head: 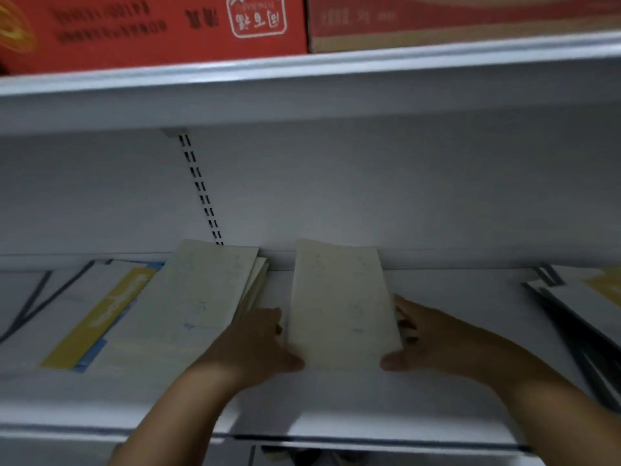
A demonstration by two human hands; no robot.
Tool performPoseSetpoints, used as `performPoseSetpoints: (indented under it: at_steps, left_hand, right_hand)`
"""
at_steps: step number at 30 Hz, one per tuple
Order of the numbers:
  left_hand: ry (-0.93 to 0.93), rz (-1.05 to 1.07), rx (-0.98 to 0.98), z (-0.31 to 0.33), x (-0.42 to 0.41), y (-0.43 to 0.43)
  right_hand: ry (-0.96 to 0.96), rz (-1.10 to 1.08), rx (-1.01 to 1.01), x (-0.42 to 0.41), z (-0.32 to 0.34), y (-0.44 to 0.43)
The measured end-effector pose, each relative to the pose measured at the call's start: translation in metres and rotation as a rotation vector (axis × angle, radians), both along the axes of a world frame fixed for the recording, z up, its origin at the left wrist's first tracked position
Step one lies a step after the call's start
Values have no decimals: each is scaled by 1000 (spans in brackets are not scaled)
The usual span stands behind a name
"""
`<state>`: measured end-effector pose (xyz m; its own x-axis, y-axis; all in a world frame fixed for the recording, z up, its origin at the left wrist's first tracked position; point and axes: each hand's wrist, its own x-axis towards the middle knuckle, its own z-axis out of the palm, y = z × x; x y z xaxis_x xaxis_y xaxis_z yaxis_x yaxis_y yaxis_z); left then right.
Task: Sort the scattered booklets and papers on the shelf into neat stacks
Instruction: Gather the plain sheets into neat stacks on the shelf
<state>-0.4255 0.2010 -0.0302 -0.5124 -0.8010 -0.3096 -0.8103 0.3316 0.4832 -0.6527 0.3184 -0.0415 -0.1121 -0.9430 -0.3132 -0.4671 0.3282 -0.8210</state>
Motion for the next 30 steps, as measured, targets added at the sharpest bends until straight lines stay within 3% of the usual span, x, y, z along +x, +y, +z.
performPoseSetpoints:
  at_steps: [2, 4, 7, 10, 13, 15, 18, 21, 25, 30]
  left_hand:
    - [161, 142, -158, 21, 18, 2]
    - [293, 299, -311, 40, 41, -11]
    - [197, 524, -389, 38, 86, -46]
    - [61, 633, -279, 19, 120, -65]
    - [114, 618, -181, 4, 134, -76]
    - [177, 600, -130, 1, 141, -81]
    - [319, 568, 86, -3, 151, -88]
    - [401, 529, 152, -11, 157, -92]
    - [504, 506, 233, -18, 164, -97]
    - [589, 410, 434, -12, 177, -108]
  right_hand:
    - [27, -172, -79, 3, 19, 0]
    - [-102, -241, -221, 22, 39, -2]
    - [-345, -67, -293, 72, 49, -10]
    - [-392, 92, -190, 124, 27, -18]
    - [-278, 110, -98, 163, 0, -33]
    - [-244, 42, -73, 179, -7, -47]
    - [-439, -162, -96, 194, -14, -76]
    - [-589, -357, -93, 209, -22, -103]
    - [-540, -530, -97, 221, -22, -122]
    - [-538, -583, 51, 213, -8, -138]
